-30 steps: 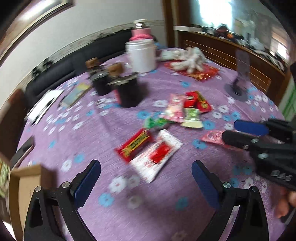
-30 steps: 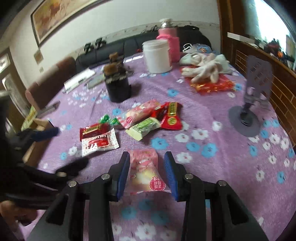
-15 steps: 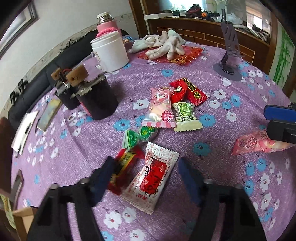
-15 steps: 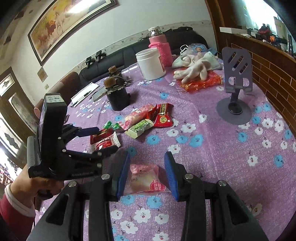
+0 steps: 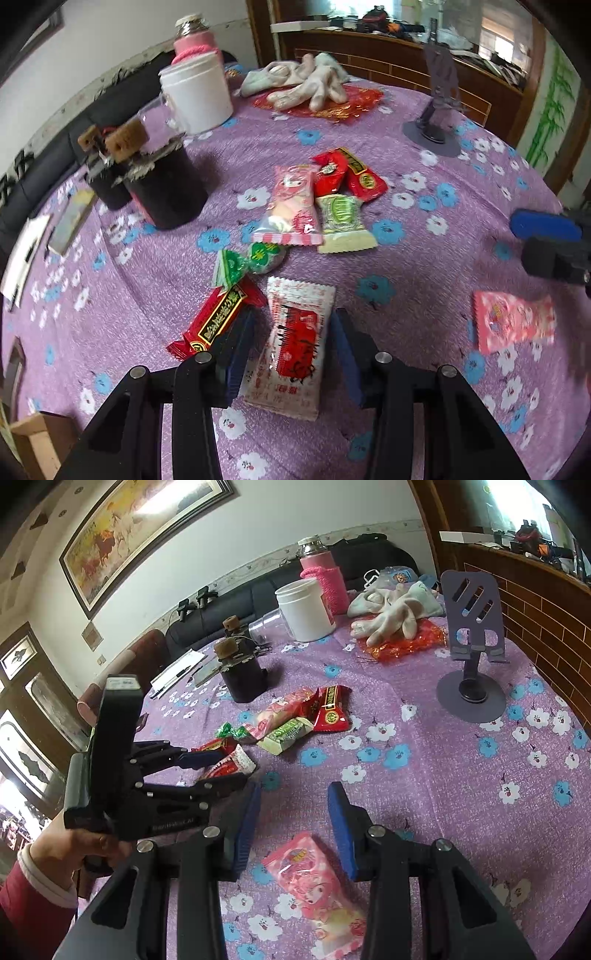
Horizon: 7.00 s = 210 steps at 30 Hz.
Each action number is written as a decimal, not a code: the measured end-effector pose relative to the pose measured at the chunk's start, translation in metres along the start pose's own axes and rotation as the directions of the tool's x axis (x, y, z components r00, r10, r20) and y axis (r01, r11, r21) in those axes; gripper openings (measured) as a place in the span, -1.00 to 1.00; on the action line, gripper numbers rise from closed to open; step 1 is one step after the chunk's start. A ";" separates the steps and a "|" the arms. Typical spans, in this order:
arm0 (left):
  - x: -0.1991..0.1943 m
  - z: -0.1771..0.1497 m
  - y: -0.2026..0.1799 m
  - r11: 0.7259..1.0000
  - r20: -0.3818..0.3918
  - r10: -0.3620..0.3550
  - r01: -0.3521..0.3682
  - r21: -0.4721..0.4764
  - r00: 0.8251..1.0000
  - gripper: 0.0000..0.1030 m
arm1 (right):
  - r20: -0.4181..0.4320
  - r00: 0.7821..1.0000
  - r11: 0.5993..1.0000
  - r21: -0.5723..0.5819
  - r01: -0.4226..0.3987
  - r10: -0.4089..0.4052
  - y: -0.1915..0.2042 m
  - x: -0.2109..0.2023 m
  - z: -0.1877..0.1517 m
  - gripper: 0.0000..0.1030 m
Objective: Organize snacks
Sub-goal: 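Grasp the pink candy bag with the right tool while the left tool grasps a white-red packet, then carry both snacks to the cardboard box and open both tools to release, then move both open tools back over the snack pile, then grasp a red black-label snack bar with the right tool while the left tool grasps another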
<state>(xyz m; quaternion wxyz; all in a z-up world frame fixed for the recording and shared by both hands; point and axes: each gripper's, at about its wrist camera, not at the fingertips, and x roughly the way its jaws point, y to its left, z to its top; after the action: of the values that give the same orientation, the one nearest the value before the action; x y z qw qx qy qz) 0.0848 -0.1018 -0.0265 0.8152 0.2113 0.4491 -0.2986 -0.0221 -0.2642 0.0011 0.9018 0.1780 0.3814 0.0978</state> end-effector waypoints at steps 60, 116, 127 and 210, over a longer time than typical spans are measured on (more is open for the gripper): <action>-0.224 -0.187 0.050 0.722 0.107 0.509 -0.355 -0.594 0.854 -0.50 | -0.106 0.972 0.890 -0.390 -0.236 0.211 0.191 -0.027 -0.051 -0.45; -0.148 -0.232 0.224 0.618 -0.230 0.443 -0.481 -0.621 0.866 -0.44 | -0.310 0.935 0.784 -0.532 -0.319 0.170 0.357 0.164 -0.052 -0.44; -0.148 -0.232 0.227 0.607 -0.248 0.437 -0.487 -0.628 0.865 -0.28 | -0.297 0.939 0.782 -0.540 -0.313 0.171 0.358 0.161 -0.050 -0.30; -0.029 -0.029 0.040 0.931 0.087 0.183 -0.144 -0.336 0.979 -0.58 | 0.023 0.989 0.974 -0.173 0.147 -0.145 0.000 0.064 0.064 -0.60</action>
<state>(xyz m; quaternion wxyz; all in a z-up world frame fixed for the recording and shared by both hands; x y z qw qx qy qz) 0.0824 -0.0461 -0.0137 0.8859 0.0914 0.4248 -0.1625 0.0682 -0.2598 0.0007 0.9206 0.0706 0.3788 0.0632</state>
